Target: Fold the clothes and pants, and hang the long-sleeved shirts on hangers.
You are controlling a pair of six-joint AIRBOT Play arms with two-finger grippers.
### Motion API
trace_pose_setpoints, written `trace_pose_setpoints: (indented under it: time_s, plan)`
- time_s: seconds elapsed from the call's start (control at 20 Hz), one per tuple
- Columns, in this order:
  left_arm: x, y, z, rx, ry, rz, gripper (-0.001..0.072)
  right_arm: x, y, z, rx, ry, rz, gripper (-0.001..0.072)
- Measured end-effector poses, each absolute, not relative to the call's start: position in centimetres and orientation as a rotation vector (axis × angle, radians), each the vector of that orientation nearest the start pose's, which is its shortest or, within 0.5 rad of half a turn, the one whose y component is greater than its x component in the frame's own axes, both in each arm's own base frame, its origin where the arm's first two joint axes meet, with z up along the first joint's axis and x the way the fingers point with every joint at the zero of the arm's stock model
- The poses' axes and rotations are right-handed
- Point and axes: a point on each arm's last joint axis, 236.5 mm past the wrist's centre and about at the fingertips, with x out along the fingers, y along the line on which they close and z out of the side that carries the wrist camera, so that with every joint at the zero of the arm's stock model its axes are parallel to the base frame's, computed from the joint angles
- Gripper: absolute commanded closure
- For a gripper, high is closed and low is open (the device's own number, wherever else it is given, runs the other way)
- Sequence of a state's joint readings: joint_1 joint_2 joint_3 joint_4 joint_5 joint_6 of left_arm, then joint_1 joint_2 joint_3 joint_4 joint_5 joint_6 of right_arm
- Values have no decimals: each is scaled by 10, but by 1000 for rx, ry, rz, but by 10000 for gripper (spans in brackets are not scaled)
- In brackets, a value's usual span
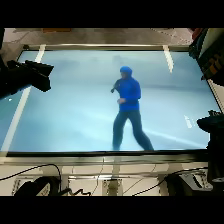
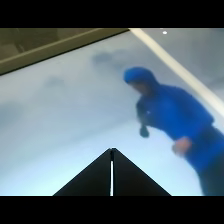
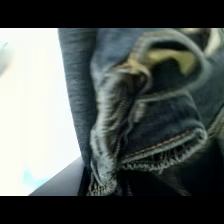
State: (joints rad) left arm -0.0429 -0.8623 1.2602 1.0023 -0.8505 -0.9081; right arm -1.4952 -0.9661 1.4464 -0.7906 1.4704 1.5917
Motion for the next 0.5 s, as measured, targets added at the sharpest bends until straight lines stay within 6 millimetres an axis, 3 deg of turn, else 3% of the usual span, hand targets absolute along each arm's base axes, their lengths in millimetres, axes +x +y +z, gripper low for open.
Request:
trace_pose_setpoints:
  time_s: [0.2,0.35,0.4,0.5]
  plan:
    - [379,-112,291,189,302,-498,680,93,-318,248,995,365,-1038,673]
    - [379,-112,291,189,301,-498,680,50,-326,241,1013,366,-1186,648]
    - [379,-112,291,188,301,-498,680,40,-328,239,1014,366,-1221,566]
    - [379,-112,291,189,301,-498,680,26,-338,241,995,337,-1278,193]
